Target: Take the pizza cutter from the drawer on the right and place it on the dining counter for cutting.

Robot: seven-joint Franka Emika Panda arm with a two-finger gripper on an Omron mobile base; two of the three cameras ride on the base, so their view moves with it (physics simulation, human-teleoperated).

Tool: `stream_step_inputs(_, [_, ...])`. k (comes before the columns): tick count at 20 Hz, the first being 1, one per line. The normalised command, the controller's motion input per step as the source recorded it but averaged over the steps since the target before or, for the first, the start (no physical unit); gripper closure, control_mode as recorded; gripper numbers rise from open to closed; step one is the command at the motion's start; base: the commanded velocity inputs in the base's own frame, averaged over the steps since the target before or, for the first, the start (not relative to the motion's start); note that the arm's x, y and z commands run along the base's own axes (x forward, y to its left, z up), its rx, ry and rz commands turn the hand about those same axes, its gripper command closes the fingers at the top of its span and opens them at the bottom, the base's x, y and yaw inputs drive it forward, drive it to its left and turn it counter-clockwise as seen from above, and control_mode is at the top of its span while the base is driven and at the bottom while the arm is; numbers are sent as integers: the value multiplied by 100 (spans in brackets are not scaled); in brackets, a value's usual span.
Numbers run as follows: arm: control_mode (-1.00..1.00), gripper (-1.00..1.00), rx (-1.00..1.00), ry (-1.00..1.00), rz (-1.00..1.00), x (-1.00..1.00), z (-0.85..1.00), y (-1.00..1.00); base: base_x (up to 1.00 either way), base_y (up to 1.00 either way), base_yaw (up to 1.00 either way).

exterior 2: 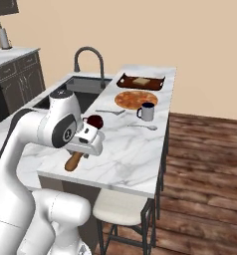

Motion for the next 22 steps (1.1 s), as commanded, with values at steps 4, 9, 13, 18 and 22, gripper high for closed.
stream_step_inputs(4, [100,100,0,0,0,0,0,0,67,-30,-4])
stream_step_inputs(9, [-100,100,3,0,-3,71,0,-18,14,-4,-1])
stream_step_inputs(13, [-100,100,3,0,0,100,-7,-24,0,0,0])
stream_step_inputs(18, [-100,100,0,0,0,98,-28,-16,0,0,0])
stream_step_inputs(22, [-100,100,0,0,0,86,-34,-16,0,0,0])
